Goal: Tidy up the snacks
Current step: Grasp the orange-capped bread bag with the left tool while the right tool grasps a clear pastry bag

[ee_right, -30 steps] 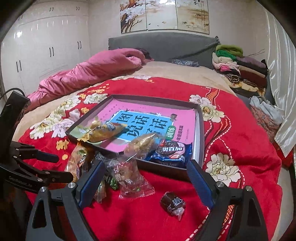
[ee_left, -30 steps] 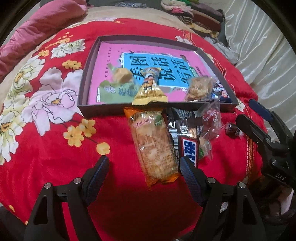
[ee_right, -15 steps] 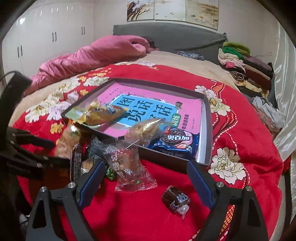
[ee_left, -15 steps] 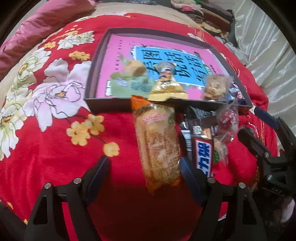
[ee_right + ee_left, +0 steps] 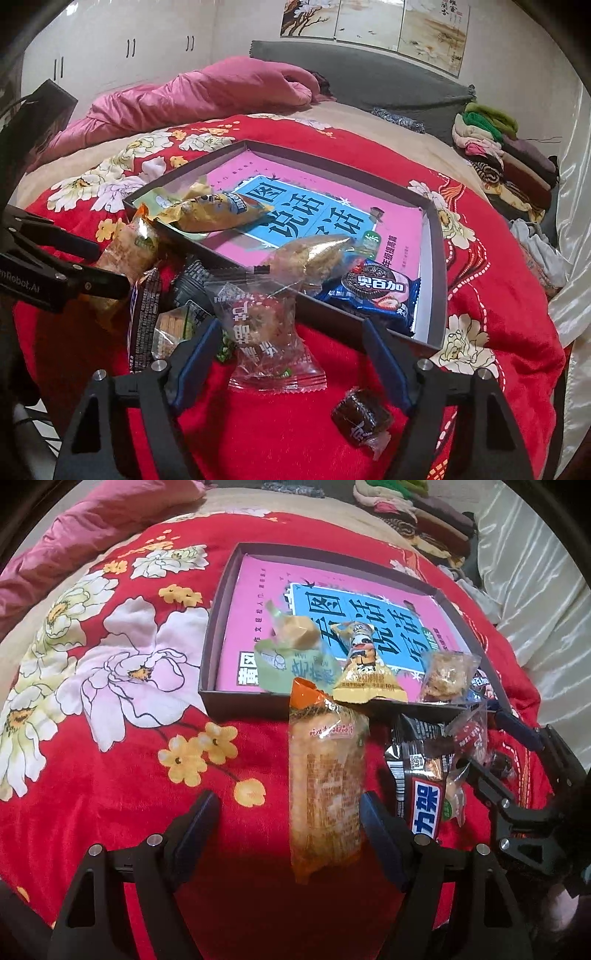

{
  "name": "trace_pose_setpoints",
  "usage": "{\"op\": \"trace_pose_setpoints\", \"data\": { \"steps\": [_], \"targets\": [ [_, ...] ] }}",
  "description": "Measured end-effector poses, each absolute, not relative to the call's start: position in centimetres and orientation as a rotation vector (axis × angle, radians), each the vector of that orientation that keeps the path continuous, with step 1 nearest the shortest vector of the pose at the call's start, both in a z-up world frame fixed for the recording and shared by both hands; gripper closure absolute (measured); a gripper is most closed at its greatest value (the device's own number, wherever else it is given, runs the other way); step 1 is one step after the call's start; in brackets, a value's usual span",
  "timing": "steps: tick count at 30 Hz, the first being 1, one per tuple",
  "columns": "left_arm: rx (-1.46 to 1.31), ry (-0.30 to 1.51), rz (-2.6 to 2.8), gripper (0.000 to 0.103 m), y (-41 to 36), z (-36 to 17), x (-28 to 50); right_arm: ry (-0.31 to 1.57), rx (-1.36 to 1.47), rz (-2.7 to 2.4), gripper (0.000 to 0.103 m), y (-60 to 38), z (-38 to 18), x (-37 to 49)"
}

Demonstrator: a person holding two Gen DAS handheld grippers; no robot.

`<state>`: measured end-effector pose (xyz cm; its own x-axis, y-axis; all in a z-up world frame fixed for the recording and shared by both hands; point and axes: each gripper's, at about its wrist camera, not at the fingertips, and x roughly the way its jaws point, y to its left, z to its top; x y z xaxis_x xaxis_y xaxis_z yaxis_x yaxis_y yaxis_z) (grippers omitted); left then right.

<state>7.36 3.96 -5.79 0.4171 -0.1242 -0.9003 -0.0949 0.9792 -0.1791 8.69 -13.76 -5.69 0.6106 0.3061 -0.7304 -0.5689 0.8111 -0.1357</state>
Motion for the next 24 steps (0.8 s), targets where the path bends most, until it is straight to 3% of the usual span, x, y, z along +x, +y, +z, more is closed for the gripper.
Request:
{"op": "trace_pose_setpoints", "data": {
  "steps": [1, 5, 8, 12, 17, 21, 24],
  "targets": [
    [-0.216, 1.142, -0.018, 0.023, 4.0, -5.8, 7.4, 0.759, -0.376, 0.517, 0.026, -13.8, -5.7, 8.7],
    [-0.208, 1.137, -0.016, 0.023, 3.7, -5.8, 7.5, 0.767, -0.370, 0.547, 0.047, -13.6, -5.7, 8.7],
    [-0.202, 1.136, -0.018, 0.023, 3.4, -5.9, 7.6, 0.792, -0.393, 0.552, 0.047, -13.1, -6.4, 8.9],
    [-0.199, 1.132, -0.021, 0.024, 3.0, -6.0, 7.8, 0.805, -0.407, 0.573, 0.058, -12.5, -6.8, 9.0],
    [-0.190, 1.124, -0.030, 0.039, 2.5, -6.3, 7.9, 0.792, -0.386, 0.574, 0.062, -12.8, -6.4, 8.9],
    [-0.213, 1.125, -0.052, 0.061, 2.3, -6.5, 8.0, 0.776, -0.338, 0.577, 0.062, -13.6, -5.6, 8.8],
    [-0.204, 1.129, -0.053, 0.067, 2.1, -6.6, 8.1, 0.773, -0.298, 0.578, 0.062, -14.2, -5.2, 8.9]
  ]
}}
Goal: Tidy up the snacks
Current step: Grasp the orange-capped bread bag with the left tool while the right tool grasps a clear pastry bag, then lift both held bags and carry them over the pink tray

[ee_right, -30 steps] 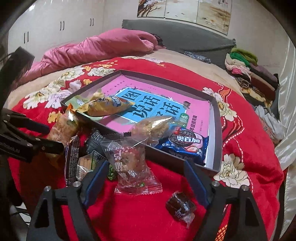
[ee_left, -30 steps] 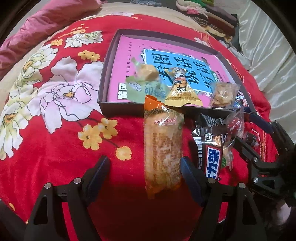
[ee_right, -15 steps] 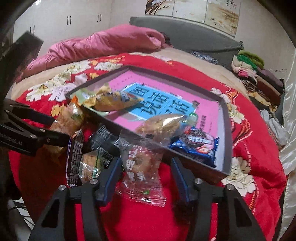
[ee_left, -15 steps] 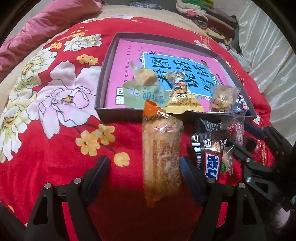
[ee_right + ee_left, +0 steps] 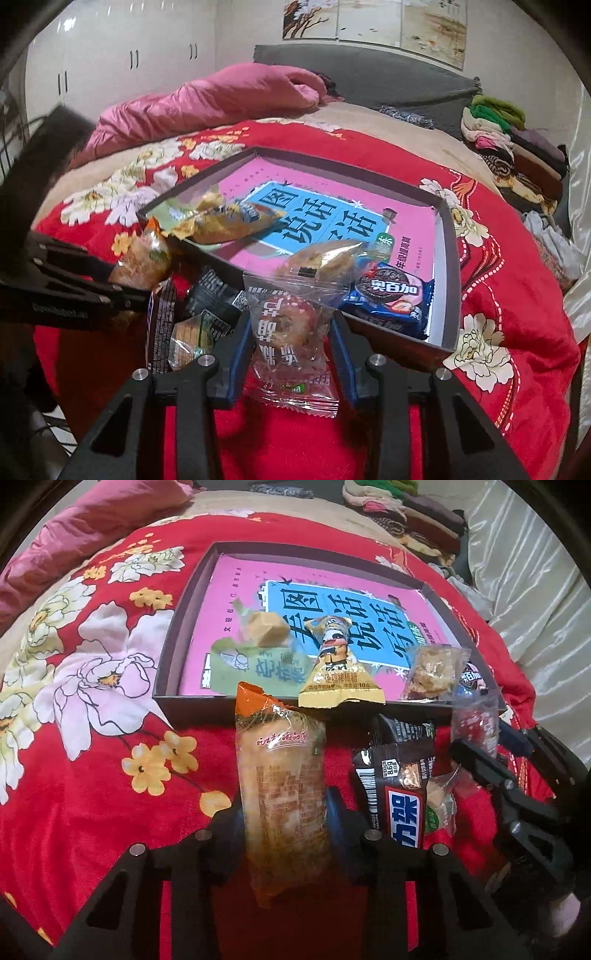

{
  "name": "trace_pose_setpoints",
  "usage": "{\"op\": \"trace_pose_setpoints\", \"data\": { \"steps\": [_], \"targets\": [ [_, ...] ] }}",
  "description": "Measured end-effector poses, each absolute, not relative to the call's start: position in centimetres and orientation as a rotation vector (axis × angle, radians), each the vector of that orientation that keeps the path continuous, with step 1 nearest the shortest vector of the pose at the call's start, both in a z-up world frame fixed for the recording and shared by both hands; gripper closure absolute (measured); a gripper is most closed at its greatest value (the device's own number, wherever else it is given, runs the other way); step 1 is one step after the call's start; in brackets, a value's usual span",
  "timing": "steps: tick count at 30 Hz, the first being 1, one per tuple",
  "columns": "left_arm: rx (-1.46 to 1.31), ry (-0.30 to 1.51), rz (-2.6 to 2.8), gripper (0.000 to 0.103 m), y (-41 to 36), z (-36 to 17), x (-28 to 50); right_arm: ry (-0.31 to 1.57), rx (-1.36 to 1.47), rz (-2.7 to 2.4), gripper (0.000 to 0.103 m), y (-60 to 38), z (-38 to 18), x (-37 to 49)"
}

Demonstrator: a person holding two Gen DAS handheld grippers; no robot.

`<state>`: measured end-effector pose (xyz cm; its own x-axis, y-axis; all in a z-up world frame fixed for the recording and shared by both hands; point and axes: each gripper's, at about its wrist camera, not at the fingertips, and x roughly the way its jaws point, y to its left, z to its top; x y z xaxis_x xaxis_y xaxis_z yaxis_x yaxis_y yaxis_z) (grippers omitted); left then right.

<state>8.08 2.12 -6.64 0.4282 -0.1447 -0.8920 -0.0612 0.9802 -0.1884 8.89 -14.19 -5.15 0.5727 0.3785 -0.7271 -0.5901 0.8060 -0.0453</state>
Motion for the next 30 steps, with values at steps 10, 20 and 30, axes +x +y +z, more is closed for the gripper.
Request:
{"op": "trace_pose_setpoints", "data": {
  "steps": [10, 20, 30],
  "targets": [
    [-0.240, 1.099, -0.067, 0.070, 3.3, -5.2, 7.2, 0.756, -0.222, 0.616, 0.062, -14.9, -4.1, 8.6],
    [-0.271, 1.027, -0.041, 0.070, 5.3, -2.3, 7.2, 0.705, -0.136, 0.624, 0.062, -15.8, -2.8, 8.8],
    [-0.284, 0.965, -0.028, 0.070, 6.2, 0.2, 7.4, 0.656, -0.075, 0.628, 0.062, -16.7, -1.6, 9.3]
  ]
}}
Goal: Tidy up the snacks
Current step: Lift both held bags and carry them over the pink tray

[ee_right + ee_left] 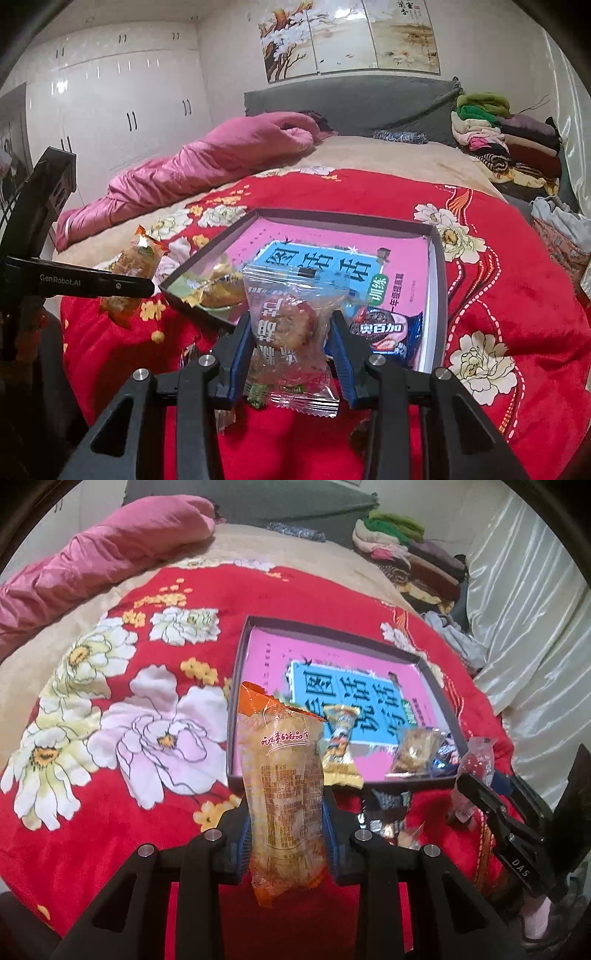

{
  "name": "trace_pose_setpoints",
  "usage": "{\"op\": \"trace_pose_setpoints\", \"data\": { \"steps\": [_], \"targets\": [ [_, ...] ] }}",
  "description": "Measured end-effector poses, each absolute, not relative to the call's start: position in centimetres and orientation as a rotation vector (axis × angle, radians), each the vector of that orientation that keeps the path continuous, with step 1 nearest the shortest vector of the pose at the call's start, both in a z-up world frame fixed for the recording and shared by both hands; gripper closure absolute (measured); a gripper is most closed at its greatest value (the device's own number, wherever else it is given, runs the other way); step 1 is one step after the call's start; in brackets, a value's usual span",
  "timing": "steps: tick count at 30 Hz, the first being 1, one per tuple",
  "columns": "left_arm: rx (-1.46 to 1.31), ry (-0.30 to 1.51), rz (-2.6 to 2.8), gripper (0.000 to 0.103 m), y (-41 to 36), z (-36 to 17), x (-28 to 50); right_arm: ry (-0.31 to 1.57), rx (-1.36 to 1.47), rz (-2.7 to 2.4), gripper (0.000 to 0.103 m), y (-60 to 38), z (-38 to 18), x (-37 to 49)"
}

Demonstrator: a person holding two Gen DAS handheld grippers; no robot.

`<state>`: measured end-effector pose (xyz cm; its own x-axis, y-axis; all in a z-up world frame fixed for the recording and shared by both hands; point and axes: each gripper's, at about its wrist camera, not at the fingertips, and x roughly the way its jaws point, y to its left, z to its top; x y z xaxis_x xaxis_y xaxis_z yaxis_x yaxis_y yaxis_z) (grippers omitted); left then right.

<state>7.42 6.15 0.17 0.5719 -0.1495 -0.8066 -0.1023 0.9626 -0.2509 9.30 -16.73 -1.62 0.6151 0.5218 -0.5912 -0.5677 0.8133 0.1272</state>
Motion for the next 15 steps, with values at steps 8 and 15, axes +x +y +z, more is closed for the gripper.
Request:
{"op": "trace_pose_setpoints", "data": {
  "steps": [8, 15],
  "targets": [
    [-0.277, 0.940, -0.044, 0.070, 5.3, 1.3, 7.7, 0.627, -0.047, 0.619, 0.062, -17.5, -1.1, 9.7],
    [-0.270, 0.925, -0.063, 0.070, 4.0, 2.1, 8.1, 0.612, -0.035, 0.604, 0.062, -18.0, -0.7, 9.7]
  ]
}}
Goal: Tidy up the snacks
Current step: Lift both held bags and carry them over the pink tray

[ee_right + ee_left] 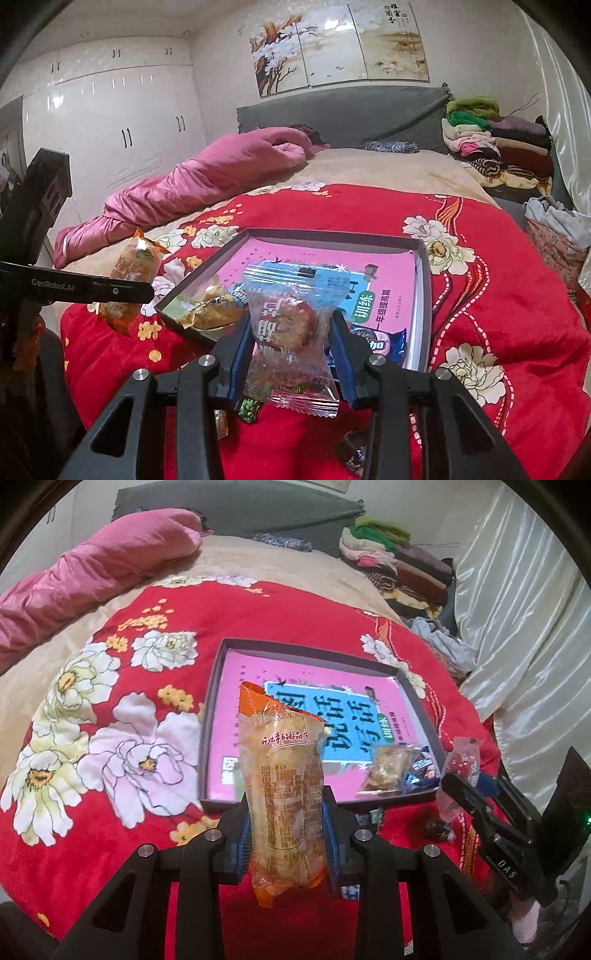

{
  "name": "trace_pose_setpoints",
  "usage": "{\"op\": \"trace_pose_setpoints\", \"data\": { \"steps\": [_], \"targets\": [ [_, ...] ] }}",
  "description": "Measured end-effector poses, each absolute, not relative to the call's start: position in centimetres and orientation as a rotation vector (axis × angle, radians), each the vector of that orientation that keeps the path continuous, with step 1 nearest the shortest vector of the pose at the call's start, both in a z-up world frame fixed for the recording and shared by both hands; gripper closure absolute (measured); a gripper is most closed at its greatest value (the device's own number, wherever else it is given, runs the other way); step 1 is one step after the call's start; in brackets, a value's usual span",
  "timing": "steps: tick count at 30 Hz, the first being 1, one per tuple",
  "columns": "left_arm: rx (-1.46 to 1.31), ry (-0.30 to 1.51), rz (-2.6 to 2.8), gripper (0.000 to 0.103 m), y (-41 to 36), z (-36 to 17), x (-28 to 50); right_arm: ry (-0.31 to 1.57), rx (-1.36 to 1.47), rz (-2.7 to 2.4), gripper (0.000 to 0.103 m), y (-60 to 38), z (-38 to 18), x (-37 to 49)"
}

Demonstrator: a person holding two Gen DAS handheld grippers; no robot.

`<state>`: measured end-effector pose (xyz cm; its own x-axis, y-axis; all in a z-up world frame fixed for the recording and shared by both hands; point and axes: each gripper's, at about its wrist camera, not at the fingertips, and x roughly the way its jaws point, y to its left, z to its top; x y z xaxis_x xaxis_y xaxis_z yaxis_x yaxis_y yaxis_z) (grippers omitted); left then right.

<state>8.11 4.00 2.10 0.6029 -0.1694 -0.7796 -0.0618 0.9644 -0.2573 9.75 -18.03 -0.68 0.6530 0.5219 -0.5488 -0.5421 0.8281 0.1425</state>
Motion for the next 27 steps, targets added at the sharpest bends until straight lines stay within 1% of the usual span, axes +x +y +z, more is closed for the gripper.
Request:
{"op": "trace_pose_setpoints", "data": {
  "steps": [13, 27],
  "targets": [
    [-0.252, 0.901, -0.103, 0.070, 1.5, 3.2, 9.2, 0.587, 0.004, 0.572, 0.062, -19.3, 0.1, 10.3],
    [-0.240, 0.920, -0.135, 0.070, -0.3, 2.1, 11.3, 0.569, 0.044, 0.535, 0.062, -20.6, 0.6, 10.8]
  ]
}}
